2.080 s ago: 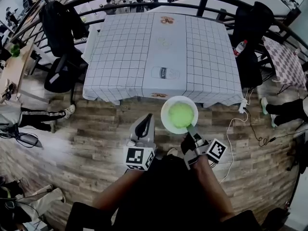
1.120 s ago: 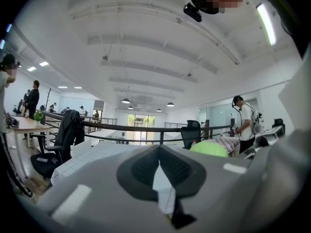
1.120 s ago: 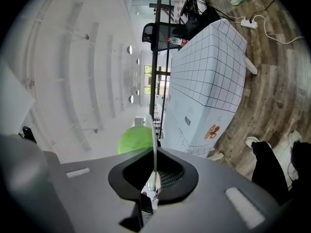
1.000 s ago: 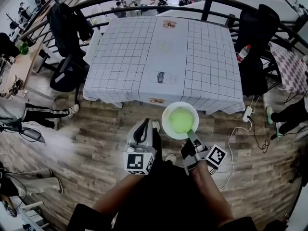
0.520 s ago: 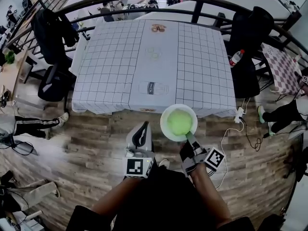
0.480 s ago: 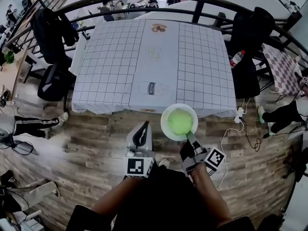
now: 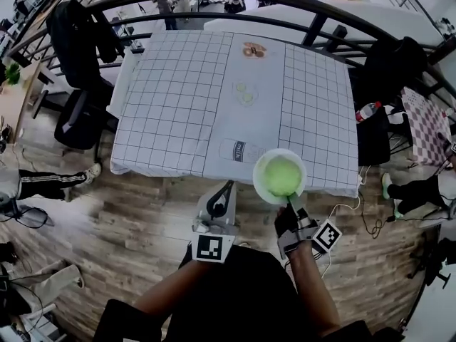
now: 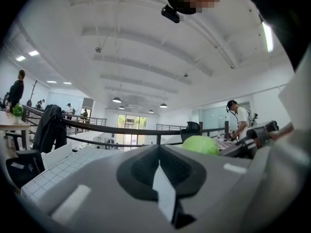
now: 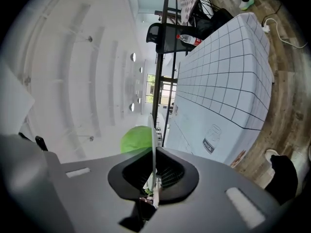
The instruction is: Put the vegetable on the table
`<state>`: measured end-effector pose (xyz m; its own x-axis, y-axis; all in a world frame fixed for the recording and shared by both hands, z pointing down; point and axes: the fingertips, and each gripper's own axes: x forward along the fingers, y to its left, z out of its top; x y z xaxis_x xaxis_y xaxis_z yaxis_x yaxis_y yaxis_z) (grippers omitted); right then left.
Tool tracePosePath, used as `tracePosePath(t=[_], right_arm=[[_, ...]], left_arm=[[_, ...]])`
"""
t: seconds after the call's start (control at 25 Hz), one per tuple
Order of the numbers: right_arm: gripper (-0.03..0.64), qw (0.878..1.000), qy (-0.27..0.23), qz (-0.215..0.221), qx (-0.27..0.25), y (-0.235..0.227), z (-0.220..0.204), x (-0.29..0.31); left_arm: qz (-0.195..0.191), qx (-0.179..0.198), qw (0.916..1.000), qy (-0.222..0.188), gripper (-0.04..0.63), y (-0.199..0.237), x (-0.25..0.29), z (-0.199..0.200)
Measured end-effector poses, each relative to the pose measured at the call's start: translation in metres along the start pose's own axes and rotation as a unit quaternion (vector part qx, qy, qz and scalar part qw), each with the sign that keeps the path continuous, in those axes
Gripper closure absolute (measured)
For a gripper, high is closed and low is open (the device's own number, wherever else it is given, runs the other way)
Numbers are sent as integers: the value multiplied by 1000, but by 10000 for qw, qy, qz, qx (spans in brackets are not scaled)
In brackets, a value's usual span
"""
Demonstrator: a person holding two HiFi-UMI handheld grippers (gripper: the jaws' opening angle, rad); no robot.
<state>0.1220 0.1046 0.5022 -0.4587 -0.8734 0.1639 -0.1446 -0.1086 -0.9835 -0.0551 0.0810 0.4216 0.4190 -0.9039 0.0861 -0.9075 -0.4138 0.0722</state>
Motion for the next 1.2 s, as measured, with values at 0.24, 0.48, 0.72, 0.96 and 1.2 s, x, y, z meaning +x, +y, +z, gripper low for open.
tracePosePath(t=[0.24,0.48,0.72,0.96,1.2], right_arm=[[604,9999,-110,103,25,10,6,45],[604,9995,-306,127,-1,13,8,76],[604,9992,-377,-76,74,18,19,97],[604,9993,-367,-83,50,0,41,121],[604,9997,-219,-70,46,-12,63,141]], left_arm=[[-168,60,9998,-13,588,38,36,9],[-432,-104,9990,49,588,63,67,11],[-446,-223,9986,164,588,74,93,16],[-297,-161,9993,161,588,81,122,6],[-93,-105,9998,150,588,86,144,13]])
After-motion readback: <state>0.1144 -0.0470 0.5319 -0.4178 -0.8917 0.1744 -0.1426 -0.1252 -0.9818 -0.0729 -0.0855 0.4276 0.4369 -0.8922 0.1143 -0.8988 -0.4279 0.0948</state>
